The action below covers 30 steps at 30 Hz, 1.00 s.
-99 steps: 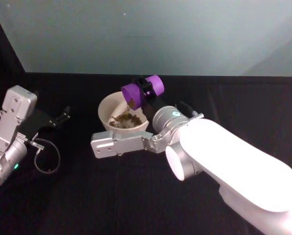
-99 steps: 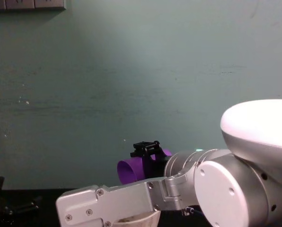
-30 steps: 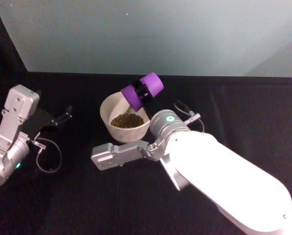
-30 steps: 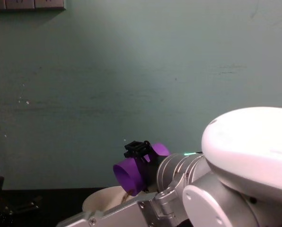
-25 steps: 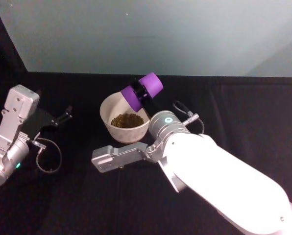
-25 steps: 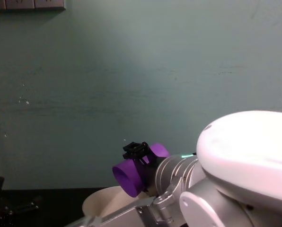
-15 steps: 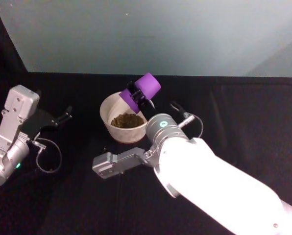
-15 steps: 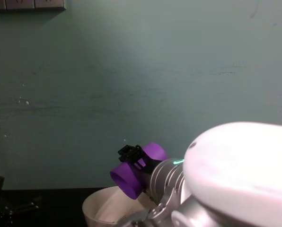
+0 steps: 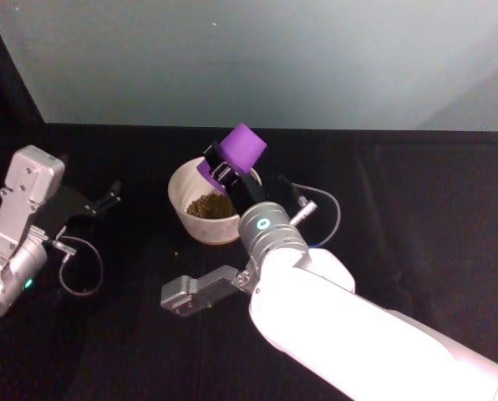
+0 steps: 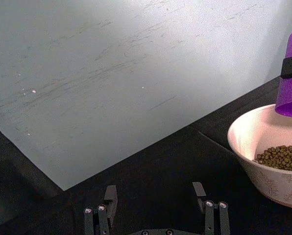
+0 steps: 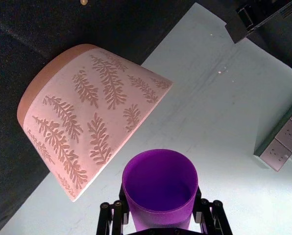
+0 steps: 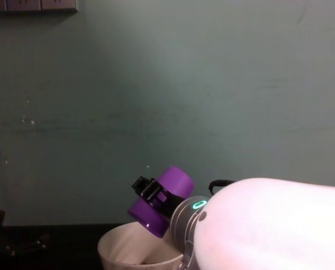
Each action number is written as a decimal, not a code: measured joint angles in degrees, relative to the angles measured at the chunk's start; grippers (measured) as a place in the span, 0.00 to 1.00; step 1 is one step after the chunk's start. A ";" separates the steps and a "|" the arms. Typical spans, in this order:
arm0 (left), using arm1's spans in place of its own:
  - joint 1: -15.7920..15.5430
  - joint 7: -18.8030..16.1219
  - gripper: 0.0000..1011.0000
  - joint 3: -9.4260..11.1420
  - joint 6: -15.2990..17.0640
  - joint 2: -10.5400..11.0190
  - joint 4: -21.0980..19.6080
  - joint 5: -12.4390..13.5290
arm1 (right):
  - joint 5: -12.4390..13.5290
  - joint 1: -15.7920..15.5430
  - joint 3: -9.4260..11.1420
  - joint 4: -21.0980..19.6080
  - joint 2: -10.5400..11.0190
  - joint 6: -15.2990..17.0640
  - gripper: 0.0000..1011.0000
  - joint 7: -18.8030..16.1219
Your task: Pick up the cup and pour the mung beans from the cup into the bowl.
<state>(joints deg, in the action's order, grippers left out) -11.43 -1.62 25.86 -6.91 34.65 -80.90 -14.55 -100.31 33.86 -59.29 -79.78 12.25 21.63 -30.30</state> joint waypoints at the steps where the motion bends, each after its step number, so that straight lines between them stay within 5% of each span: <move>1: 0.00 0.00 0.99 0.00 0.00 0.00 0.00 0.00 | -0.07 -0.01 0.00 0.02 -0.03 -0.01 0.71 0.00; 20: 0.00 0.00 0.99 0.00 0.00 0.00 0.00 0.00 | 0.18 -0.63 0.94 -0.83 -0.11 -0.11 0.71 0.56; 27: 0.00 0.00 0.99 0.00 0.00 0.00 0.00 0.00 | 9.84 -3.76 8.49 -6.33 0.02 0.08 0.71 4.88; 30: 0.00 0.00 0.99 0.00 0.00 0.00 0.00 0.00 | 18.34 -5.28 13.22 -8.95 -0.12 -0.42 0.71 7.07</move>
<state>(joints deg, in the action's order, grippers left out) -11.43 -1.62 25.86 -6.91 34.65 -80.90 -14.55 -81.97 28.57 -46.07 -88.72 12.12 21.21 -23.24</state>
